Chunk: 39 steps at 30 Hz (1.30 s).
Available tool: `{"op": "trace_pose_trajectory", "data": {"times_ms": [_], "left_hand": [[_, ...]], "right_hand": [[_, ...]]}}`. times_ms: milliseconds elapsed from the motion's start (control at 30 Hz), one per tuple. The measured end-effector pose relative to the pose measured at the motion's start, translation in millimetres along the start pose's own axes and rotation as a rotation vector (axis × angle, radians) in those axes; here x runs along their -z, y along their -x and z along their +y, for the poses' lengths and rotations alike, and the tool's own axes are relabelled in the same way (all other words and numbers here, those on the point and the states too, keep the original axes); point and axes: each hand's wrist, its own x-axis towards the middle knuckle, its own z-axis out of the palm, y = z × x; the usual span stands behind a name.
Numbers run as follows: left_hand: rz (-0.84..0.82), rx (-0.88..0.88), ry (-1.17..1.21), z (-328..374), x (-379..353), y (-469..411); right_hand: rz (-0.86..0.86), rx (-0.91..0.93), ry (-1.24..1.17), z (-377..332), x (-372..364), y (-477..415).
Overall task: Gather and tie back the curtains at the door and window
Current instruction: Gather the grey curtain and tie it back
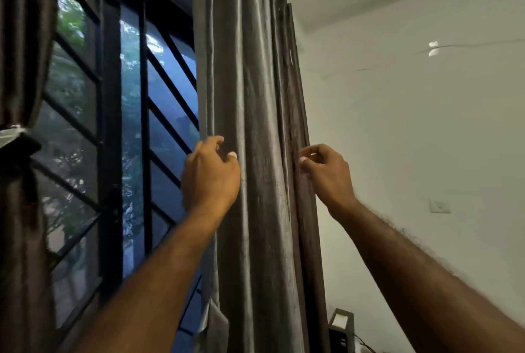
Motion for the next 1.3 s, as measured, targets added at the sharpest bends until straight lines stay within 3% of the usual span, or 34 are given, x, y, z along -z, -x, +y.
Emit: {"op": "trace_pose_trajectory", "data": {"times_ms": [400, 567, 800, 1067, 1300], "left_hand": [[-0.069, -0.009, -0.095, -57.7, -110.7, -62.0], [-0.071, -0.049, -0.125, -77.6, -129.5, -79.5], [-0.041, -0.183, -0.199, -89.5, -151.8, -90.9], [-0.023, -0.105, -0.215, -92.9, -153.8, -94.5], [-0.029, -0.097, -0.222, -99.4, -146.8, -96.8]], "right_hand": [[-0.034, -0.074, 0.069, 74.3, -33.2, -84.7], [-0.134, -0.099, 0.11, 105.7, -68.1, -134.0], [-0.148, -0.162, 0.141, 148.2, -120.6, -195.9], [-0.174, -0.136, 0.112, 171.5, -149.6, -217.4], [-0.183, -0.166, -0.235, 169.2, -155.5, -222.2]]}}
